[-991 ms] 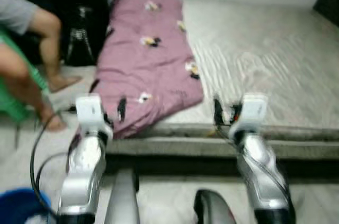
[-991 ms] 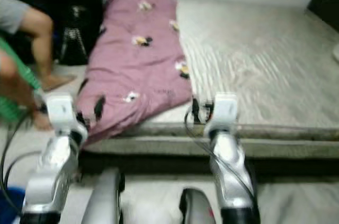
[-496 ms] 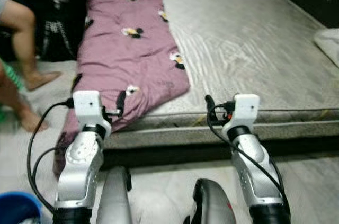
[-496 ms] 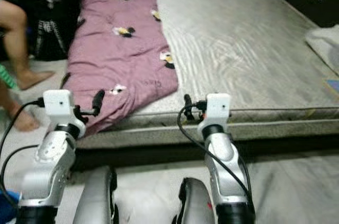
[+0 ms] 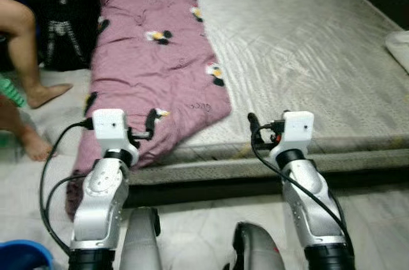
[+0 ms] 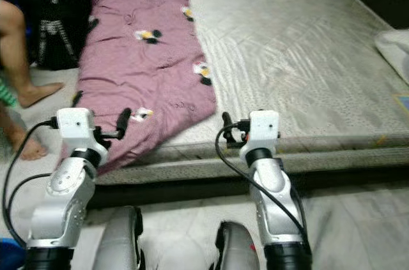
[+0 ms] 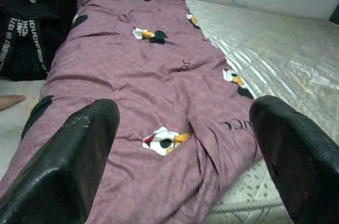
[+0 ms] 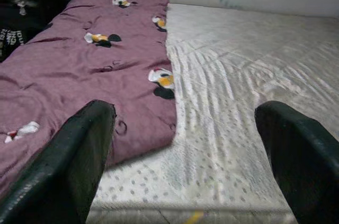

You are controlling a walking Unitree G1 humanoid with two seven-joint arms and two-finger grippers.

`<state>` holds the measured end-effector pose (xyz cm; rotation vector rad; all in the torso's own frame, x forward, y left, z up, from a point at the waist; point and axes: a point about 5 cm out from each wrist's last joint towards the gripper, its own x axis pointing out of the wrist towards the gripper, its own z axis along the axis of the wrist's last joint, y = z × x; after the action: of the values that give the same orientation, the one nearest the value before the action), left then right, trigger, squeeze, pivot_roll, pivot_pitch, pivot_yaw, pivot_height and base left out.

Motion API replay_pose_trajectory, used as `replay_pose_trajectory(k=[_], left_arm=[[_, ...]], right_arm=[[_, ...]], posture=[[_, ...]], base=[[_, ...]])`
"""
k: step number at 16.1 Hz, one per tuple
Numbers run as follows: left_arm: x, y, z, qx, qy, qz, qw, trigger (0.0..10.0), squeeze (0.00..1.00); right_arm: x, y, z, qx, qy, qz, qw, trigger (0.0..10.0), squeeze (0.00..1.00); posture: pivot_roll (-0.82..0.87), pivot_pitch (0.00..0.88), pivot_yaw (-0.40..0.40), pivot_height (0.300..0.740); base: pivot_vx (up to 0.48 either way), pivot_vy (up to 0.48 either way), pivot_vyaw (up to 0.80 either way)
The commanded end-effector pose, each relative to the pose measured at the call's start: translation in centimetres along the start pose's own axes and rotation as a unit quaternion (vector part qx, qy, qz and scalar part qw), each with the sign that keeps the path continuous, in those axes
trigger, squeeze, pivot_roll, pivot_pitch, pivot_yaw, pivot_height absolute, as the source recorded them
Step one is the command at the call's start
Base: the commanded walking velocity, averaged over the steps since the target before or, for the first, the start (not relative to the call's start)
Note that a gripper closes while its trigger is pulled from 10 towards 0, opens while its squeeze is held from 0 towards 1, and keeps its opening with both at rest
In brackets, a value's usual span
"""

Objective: Clean up the room

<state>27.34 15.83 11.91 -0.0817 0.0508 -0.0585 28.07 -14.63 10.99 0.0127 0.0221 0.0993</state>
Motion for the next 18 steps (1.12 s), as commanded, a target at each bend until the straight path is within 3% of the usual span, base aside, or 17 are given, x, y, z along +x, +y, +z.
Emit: replay_pose_trajectory(k=[1, 4, 13, 18], left_arm=[[0.00, 0.18, -0.02, 0.002, 0.002, 0.003, 1.000, 10.0, 0.00], [0.21, 0.00, 0.05, 0.002, 0.002, 0.001, 1.000, 10.0, 0.00], [0.16, -0.27, -0.32, -0.001, 0.006, -0.002, 1.000, 10.0, 0.00], [0.27, -0.49, -0.41, -0.001, 0.008, -0.007, 1.000, 10.0, 0.00]], right_arm=[[0.13, 0.20, 0.34, -0.001, -0.008, 0.007, 1.000, 10.0, 0.00], [0.33, 0.28, 0.43, -0.002, -0.008, 0.010, 1.000, 10.0, 0.00], [0.31, -0.11, 0.32, -0.001, -0.005, -0.003, 1.000, 10.0, 0.00], [0.26, -0.23, 0.23, 0.006, -0.001, -0.008, 1.000, 10.0, 0.00]], posture=[[-0.02, 0.055, -0.084, 0.621], [-0.02, 0.054, -0.086, 0.621], [-0.03, 0.041, -0.089, 0.621], [-0.03, 0.033, -0.086, 0.621]], base=[[0.270, 0.000, 0.49], [0.260, 0.000, 0.79], [0.252, 0.000, 0.00], [0.255, 0.000, -0.39]])
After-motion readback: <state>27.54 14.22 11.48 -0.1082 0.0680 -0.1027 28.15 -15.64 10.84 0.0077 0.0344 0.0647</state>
